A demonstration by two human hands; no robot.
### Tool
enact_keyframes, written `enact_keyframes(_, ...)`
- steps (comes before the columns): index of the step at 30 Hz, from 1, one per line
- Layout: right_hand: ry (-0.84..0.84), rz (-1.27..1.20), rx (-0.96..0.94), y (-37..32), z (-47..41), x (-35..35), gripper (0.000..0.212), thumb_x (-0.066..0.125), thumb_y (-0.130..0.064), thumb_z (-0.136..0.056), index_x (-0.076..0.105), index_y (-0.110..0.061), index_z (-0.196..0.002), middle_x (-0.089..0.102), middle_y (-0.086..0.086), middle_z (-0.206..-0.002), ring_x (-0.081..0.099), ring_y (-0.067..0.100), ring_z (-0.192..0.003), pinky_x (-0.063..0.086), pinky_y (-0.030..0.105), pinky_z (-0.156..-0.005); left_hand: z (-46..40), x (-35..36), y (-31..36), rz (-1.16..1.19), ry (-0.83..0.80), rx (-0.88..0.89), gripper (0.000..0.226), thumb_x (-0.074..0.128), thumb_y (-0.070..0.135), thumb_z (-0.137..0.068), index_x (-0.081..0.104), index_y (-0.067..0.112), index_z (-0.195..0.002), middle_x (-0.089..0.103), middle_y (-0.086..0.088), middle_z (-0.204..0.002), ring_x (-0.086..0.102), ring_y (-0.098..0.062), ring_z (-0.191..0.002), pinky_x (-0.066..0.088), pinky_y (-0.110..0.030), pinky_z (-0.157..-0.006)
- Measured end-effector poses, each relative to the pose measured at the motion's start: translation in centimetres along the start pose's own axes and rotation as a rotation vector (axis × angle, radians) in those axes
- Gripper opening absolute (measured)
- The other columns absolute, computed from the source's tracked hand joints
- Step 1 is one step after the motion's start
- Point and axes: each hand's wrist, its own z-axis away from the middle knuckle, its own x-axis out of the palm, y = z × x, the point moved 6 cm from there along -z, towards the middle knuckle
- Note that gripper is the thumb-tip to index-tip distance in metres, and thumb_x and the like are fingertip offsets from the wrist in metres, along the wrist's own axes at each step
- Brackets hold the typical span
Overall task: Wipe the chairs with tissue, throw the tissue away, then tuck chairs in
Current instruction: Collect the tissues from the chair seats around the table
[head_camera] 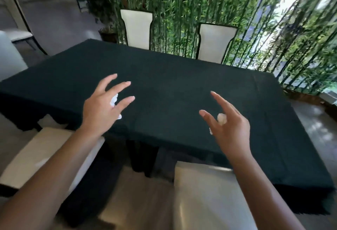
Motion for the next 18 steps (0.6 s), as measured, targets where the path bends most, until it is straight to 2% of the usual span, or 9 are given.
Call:
enact_keyframes(2,-0.041,-0.010,0.005,-2.0,0.2,4.3,0.051,0.071,-0.056,-0.087,0.057,-0.050,-0.136,0.064,-0.019,-0.106,0.067,0.005,-0.065,0.048,0.013,-0.077,0.5,-2.5,-4.1,-0.008,0.042,-0.045,0.043,0.065,0.055,-0.087,0.067,0.040,-0.128,0.043,0.018,-0.153,0.062,-0.013,-0.079,0.037,0.000,-0.077)
enact_keyframes(4,-0.091,-0.017,-0.018,-4.1,0.4,8.3,0.050,0.069,-0.057,-0.087,0.059,-0.048,-0.135,0.067,-0.021,-0.117,0.068,0.004,-0.072,0.048,0.011,-0.080,0.7,-5.0,-7.8,-0.029,0.091,-0.088,0.042,0.068,0.050,-0.089,0.067,0.037,-0.130,0.041,0.021,-0.150,0.066,-0.020,-0.086,0.040,-0.012,-0.082)
enact_keyframes(5,-0.126,-0.024,-0.032,-5.1,0.5,10.3,0.052,0.068,-0.058,-0.087,0.057,-0.048,-0.137,0.067,-0.021,-0.115,0.068,0.004,-0.076,0.049,0.013,-0.083,1.1,-6.0,-9.5,-0.040,0.108,-0.124,0.042,0.070,0.047,-0.091,0.066,0.036,-0.131,0.039,0.023,-0.148,0.067,-0.021,-0.092,0.041,-0.020,-0.085)
enact_keyframes(7,-0.192,-0.043,-0.054,-6.9,0.5,13.5,0.059,0.067,-0.061,-0.086,0.048,-0.051,-0.142,0.065,-0.021,-0.108,0.069,0.008,-0.080,0.053,0.023,-0.087,2.0,-7.8,-12.3,-0.063,0.129,-0.206,0.042,0.070,0.043,-0.092,0.064,0.035,-0.134,0.037,0.025,-0.146,0.062,-0.012,-0.104,0.039,-0.025,-0.089)
enact_keyframes(9,-0.221,-0.090,-0.085,-9.1,0.0,15.8,0.066,0.067,-0.062,-0.086,0.037,-0.056,-0.144,0.064,-0.023,-0.122,0.070,0.012,-0.079,0.056,0.032,-0.086,2.7,-9.5,-14.5,-0.079,0.139,-0.234,0.044,0.070,0.044,-0.092,0.063,0.035,-0.135,0.035,0.027,-0.145,0.055,-0.006,-0.117,0.038,-0.026,-0.092)
enact_keyframes(11,-0.255,-0.130,-0.108,-10.9,-0.6,17.7,0.068,0.067,-0.062,-0.086,0.033,-0.059,-0.144,0.059,-0.025,-0.134,0.071,0.012,-0.078,0.057,0.036,-0.086,3.0,-11.1,-16.2,-0.089,0.139,-0.244,0.047,0.070,0.053,-0.091,0.062,0.037,-0.135,0.034,0.028,-0.147,0.053,-0.004,-0.122,0.039,-0.028,-0.095)
enact_keyframes(14,-0.297,-0.195,-0.126,-13.0,-1.4,20.2,0.066,0.069,-0.058,-0.087,0.034,-0.061,-0.143,0.058,-0.027,-0.135,0.069,0.007,-0.065,0.056,0.034,-0.088,3.0,-13.7,-17.4,-0.110,0.181,-0.246,0.048,0.067,0.055,-0.089,0.064,0.037,-0.133,0.040,0.021,-0.152,0.045,0.011,-0.113,0.037,-0.020,-0.098)
enact_keyframes(16,-0.321,-0.239,-0.119,-13.8,-1.7,22.0,0.065,0.070,-0.056,-0.088,0.035,-0.061,-0.143,0.059,-0.028,-0.133,0.068,0.008,-0.061,0.056,0.033,-0.088,2.9,-15.1,-18.2,-0.116,0.198,-0.277,0.040,0.071,0.042,-0.093,0.066,0.034,-0.132,0.044,0.014,-0.154,0.046,0.008,-0.122,0.029,-0.003,-0.098)
enact_keyframes(18,-0.350,-0.267,-0.122,-14.5,-1.7,23.8,0.064,0.070,-0.056,-0.088,0.036,-0.061,-0.142,0.061,-0.027,-0.130,0.068,0.008,-0.061,0.056,0.034,-0.088,2.8,-16.2,-19.2,-0.127,0.201,-0.311,0.038,0.070,0.037,-0.094,0.066,0.035,-0.132,0.044,0.014,-0.153,0.045,0.004,-0.129,0.021,0.007,-0.095)
